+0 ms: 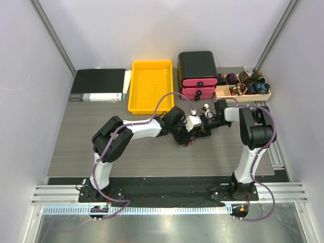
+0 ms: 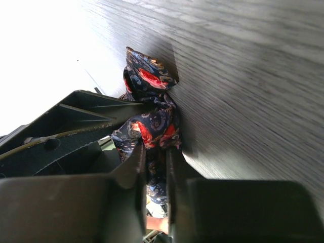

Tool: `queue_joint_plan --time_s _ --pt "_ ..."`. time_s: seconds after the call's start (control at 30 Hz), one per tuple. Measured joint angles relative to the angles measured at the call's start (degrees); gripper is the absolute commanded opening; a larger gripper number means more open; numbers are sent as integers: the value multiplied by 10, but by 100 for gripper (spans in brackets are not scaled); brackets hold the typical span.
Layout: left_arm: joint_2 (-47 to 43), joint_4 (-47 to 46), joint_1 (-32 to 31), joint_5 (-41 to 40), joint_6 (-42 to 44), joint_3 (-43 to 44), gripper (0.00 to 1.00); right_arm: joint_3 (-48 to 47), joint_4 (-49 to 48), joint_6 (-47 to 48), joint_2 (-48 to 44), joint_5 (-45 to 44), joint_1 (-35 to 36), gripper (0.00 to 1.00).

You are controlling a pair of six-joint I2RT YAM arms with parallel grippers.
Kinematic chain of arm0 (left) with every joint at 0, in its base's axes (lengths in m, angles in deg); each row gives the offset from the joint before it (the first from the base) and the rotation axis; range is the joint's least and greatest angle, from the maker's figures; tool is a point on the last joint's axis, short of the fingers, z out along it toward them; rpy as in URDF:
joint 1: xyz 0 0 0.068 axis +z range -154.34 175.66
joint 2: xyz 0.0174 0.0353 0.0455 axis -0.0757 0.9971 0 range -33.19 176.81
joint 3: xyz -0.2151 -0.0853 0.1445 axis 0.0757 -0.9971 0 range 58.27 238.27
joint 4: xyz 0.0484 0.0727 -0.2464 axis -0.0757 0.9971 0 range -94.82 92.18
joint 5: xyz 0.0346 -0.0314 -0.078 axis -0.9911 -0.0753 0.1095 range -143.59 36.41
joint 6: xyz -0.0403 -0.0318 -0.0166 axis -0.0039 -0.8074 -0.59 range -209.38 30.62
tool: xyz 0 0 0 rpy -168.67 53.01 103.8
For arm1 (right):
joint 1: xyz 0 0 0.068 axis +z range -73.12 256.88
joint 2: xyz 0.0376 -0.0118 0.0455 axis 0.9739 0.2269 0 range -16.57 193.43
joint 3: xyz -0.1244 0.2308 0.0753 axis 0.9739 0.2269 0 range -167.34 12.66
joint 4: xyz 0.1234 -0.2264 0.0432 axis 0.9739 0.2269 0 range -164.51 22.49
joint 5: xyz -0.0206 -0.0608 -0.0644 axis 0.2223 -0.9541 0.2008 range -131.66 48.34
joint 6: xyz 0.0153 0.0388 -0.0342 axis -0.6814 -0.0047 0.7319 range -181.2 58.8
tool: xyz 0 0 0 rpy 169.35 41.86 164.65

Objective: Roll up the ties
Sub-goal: Pick up the tie at the center of the board.

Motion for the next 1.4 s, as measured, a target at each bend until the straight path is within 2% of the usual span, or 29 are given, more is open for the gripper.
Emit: queue_joint_plan --time_s 0.03,0.1,0.13,0.17,0.2,0.23,0.3,0.37,0.4,0.57,0.87,1.0,1.2,1.4 --pt "0 0 0 0 0 0 9 1 -2 0 0 1 0 1" --pt "0 0 0 0 0 0 18 2 -4 0 0 2 -1 1" --pt "0 0 0 0 0 0 26 3 -5 0 0 3 -1 1" --pt "0 0 0 0 -1 0 41 3 -5 0 -1 3 -1 1" --pt "0 0 0 0 -1 0 47 4 -7 0 -3 2 -1 1" --pt "0 0 0 0 -1 0 61 7 -10 -1 -6 1 -1 1" --pt "-2 -1 0 0 -4 -1 72 12 -16 -3 -14 -4 -1 1" --pt "-12 -3 0 4 -7 -10 91 18 -23 -4 -24 -14 0 1" --pt "-19 -4 -1 5 -8 -19 98 19 -27 -5 -30 -21 1 1" --pt "-83 26 4 5 -20 -64 100 23 -32 -4 -53 -47 9 1" --pt "-264 107 78 34 -32 -62 100 28 -29 0 -103 -87 -25 1" --pt "-284 134 87 34 -32 -61 100 26 -13 6 -145 -89 -53 1" --pt "-284 174 90 30 -40 -61 100 -27 54 39 -204 -91 -143 1" --pt "-284 184 92 27 -48 -62 100 -174 112 79 -197 -121 -264 1"
